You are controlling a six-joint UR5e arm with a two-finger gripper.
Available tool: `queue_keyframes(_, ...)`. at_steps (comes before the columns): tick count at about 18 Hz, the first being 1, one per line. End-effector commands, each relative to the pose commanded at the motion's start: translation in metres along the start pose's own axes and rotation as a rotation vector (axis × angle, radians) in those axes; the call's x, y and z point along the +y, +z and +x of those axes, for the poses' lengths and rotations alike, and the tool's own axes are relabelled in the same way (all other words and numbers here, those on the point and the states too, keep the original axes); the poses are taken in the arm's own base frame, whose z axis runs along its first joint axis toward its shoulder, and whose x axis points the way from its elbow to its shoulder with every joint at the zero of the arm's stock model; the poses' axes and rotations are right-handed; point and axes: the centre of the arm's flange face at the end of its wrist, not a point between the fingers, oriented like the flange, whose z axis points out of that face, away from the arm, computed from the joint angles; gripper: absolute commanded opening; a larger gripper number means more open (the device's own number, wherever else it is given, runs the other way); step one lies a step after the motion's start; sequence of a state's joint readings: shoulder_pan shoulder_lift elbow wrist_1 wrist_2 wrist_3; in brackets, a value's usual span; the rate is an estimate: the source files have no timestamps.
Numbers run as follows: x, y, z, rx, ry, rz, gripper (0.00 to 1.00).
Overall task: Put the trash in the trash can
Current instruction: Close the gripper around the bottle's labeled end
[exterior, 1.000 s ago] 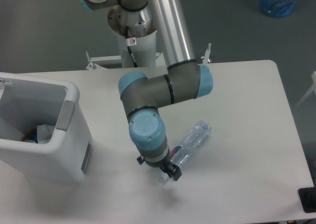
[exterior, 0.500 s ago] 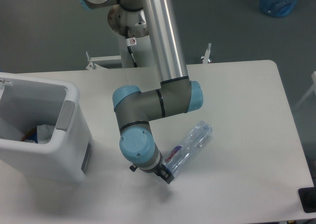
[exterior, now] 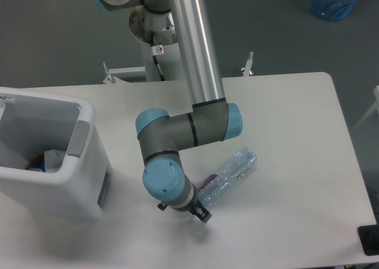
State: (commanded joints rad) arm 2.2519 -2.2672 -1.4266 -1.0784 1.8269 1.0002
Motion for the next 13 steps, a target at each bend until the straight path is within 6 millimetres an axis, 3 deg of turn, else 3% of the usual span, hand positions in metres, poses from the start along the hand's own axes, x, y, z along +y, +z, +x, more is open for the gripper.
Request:
queue_keyframes(3,-0.003,-0.005,0.001,-0.001,-0.017,0.011,0.0)
queue_keyframes(6,-0.003,-0.012,0.003,-0.006,-0.016,0.022,0.0)
queue_keyframes(8,-0.001,-0.029,0.003,-0.01,-0.022,0.059,0.0)
queue_keyframes(11,0.014,-0.075,0.002,-0.009,-0.047,0.176,0.0)
queue_keyframes(13,0.036,-0.111,-0.005,0.013,-0.109,0.301,0.0)
